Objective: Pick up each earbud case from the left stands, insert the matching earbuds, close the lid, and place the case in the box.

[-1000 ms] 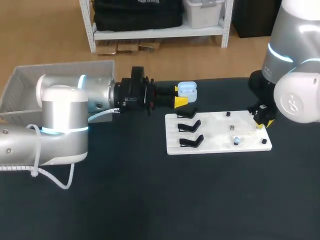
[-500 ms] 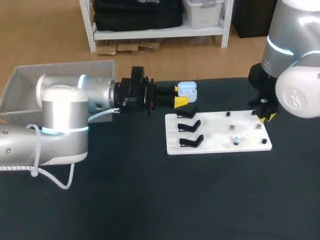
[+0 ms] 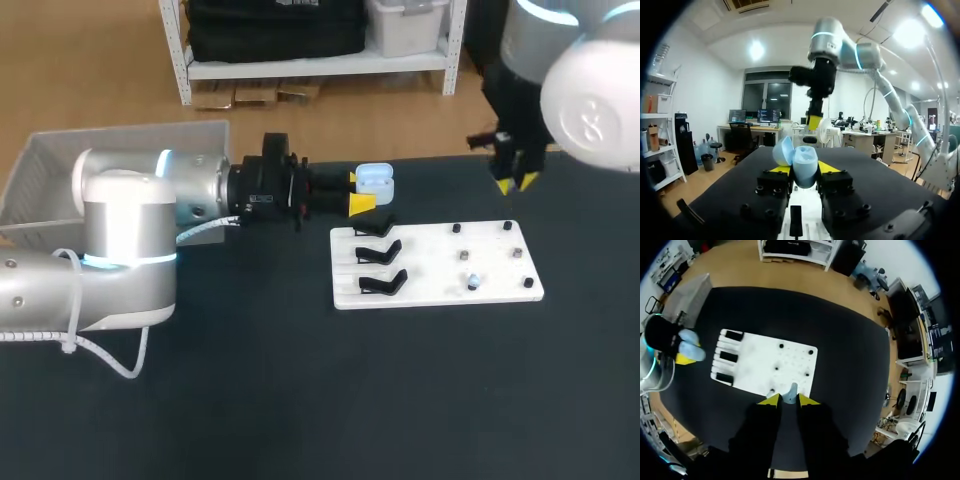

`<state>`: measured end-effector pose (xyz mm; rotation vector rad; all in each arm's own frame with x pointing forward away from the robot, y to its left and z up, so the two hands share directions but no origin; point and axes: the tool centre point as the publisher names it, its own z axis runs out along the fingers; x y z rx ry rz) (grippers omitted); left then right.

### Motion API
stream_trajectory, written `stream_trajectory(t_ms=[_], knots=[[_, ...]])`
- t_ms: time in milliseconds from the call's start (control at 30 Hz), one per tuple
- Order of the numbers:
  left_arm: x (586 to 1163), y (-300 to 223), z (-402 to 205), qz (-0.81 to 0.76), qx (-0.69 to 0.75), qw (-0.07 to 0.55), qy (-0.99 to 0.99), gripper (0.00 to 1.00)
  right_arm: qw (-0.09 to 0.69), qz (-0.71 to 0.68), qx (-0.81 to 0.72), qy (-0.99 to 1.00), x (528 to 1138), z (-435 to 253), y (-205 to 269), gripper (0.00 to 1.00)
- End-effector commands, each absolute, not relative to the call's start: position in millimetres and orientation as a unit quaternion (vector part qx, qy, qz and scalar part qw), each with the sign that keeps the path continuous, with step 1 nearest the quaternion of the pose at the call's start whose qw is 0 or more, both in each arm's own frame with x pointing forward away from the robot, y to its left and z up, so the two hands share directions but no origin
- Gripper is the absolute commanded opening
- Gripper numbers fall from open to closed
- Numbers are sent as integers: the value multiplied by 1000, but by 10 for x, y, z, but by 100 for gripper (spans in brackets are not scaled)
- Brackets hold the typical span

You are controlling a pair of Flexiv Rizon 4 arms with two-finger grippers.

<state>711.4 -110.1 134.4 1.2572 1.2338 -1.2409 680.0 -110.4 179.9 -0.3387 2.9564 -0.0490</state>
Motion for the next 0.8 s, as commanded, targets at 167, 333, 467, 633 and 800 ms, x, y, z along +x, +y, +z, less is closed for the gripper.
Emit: stream_trajectory(t_ms=[167, 333, 467, 633, 800], knots=[[7095, -1105, 1335, -505, 512, 477, 505, 0, 85, -2, -145, 986, 6600, 2028, -818, 0], [7095, -1105, 1335, -505, 512, 477, 505, 0, 85, -2, -145, 986, 6600, 2028, -818, 0], [7095, -1105, 1335, -505, 512, 477, 505, 0, 85, -2, -145, 986, 6600, 2028, -818, 0], [7095, -1105, 1335, -505, 512, 477, 505, 0, 85, -2, -145, 986, 6600, 2028, -818, 0], [7095, -1105, 1335, -505, 512, 477, 505, 0, 102, 45, -70, 991, 6622, 2073, -604, 0]])
